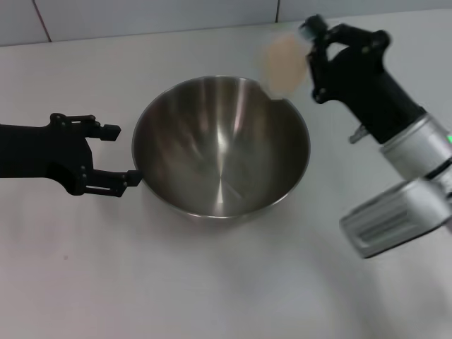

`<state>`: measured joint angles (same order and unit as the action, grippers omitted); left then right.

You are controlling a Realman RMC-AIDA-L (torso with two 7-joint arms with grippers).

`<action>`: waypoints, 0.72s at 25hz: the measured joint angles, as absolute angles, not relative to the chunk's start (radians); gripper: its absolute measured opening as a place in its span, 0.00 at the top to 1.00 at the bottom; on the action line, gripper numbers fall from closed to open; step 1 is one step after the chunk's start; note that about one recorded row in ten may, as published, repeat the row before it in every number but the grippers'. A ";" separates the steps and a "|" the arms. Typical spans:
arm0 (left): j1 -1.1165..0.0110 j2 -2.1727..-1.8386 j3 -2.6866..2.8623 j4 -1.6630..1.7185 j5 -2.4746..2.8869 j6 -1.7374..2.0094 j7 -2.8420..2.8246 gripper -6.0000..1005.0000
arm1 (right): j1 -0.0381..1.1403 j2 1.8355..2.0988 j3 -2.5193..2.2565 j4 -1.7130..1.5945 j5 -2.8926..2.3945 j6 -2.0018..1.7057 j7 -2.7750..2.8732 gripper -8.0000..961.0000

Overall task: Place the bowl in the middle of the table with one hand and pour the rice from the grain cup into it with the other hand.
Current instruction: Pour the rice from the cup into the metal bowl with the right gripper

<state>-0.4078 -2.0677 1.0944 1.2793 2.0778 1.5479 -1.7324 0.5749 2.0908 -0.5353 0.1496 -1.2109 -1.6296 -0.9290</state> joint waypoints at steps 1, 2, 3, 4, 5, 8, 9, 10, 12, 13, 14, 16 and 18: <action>-0.408 -2.068 1.096 1.279 2.078 1.548 -1.735 0.14 | 0.606 2.091 -0.535 0.200 -1.217 -1.601 -1.144 0.98; -0.408 -2.068 1.096 1.279 2.078 1.548 -1.735 0.14 | 0.606 2.091 -0.535 0.200 -1.217 -1.601 -1.144 0.98; -0.408 -2.068 1.096 1.280 2.078 1.548 -1.736 0.14 | 0.625 2.091 -0.541 0.232 -1.223 -1.577 -1.309 0.98; -0.408 -2.068 1.096 1.280 2.078 1.548 -1.736 0.14 | 0.625 2.091 -0.541 0.232 -1.223 -1.577 -1.309 0.98; -0.408 -2.068 1.096 1.280 2.078 1.548 -1.736 0.14 | 0.630 2.091 -0.542 0.240 -1.233 -1.572 -1.380 0.98; -0.414 -2.068 1.098 1.281 2.077 1.548 -1.737 0.14 | 0.633 2.091 -0.538 0.246 -1.297 -1.568 -1.522 0.98; -0.414 -2.068 1.098 1.281 2.077 1.548 -1.737 0.14 | 0.633 2.091 -0.536 0.244 -1.322 -1.569 -1.569 0.98; -0.415 -2.068 1.099 1.280 2.077 1.548 -1.738 0.14 | 0.633 2.091 -0.536 0.242 -1.337 -1.569 -1.606 0.98; -0.419 -2.068 1.102 1.279 2.078 1.548 -1.738 0.14 | 0.633 2.091 -0.536 0.241 -1.362 -1.567 -1.688 0.98; -0.420 -2.068 1.104 1.279 2.078 1.548 -1.738 0.14 | 0.639 2.092 -0.536 0.244 -1.375 -1.561 -1.777 0.98; -0.420 -2.068 1.104 1.278 2.079 1.548 -1.738 0.14 | 0.639 2.092 -0.536 0.244 -1.375 -1.561 -1.777 0.98; -0.423 -2.068 1.104 1.278 2.080 1.548 -1.738 0.14 | 0.645 2.092 -0.536 0.249 -1.380 -1.550 -1.916 0.98; -0.425 -2.068 1.104 1.278 2.080 1.548 -1.738 0.14 | 0.647 2.092 -0.536 0.253 -1.390 -1.538 -2.023 0.98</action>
<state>-0.4248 -2.0678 1.1045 1.2778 2.0799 1.5476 -1.7379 0.6465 2.0919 -0.5357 0.2526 -1.3900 -1.5375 -2.0230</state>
